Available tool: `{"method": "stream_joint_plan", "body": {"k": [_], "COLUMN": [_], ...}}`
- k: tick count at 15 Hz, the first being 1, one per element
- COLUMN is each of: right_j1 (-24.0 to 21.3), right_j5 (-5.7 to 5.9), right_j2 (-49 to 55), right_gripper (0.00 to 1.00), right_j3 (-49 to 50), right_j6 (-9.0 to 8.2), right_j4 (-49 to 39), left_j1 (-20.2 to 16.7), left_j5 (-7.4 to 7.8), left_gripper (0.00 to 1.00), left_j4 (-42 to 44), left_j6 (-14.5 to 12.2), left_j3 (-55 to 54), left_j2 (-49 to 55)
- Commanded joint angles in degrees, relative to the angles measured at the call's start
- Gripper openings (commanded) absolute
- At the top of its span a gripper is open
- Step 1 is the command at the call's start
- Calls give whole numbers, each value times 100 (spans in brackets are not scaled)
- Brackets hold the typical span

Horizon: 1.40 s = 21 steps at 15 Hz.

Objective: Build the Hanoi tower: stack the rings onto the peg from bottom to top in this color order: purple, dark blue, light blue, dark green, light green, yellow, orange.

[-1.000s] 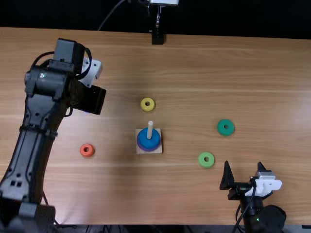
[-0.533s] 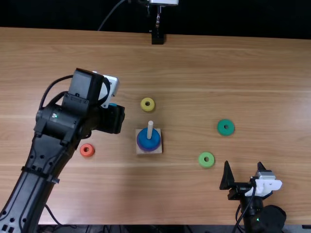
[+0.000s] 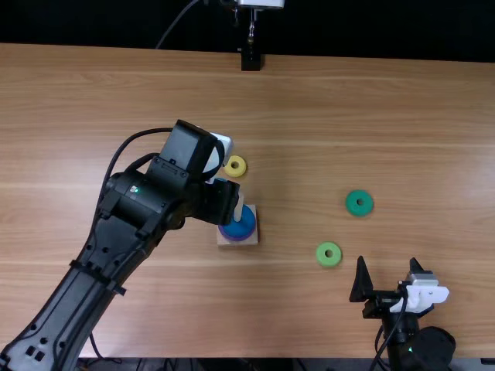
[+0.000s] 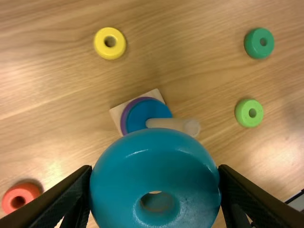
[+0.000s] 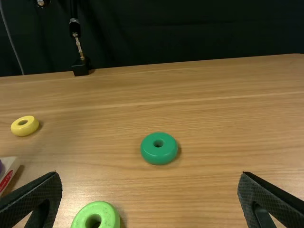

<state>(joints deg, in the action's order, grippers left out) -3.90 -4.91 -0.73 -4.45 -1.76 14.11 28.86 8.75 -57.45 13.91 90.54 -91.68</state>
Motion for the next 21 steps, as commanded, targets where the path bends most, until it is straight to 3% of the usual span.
{"method": "stream_joint_plan", "body": {"k": [1, 21], "right_j1": [-41, -41], "right_j5": [6, 6], "right_j2": [73, 73], "right_gripper": [100, 100], "right_j3": [331, 331], "right_j6": [-3, -3], "right_j4": [367, 367], "left_j1": [164, 454], "left_j5": [53, 32], "left_gripper": [0, 0], "left_j4": [18, 8], "left_j6": [96, 96], "left_j3": [315, 860], "left_j2": [-201, -1133]}}
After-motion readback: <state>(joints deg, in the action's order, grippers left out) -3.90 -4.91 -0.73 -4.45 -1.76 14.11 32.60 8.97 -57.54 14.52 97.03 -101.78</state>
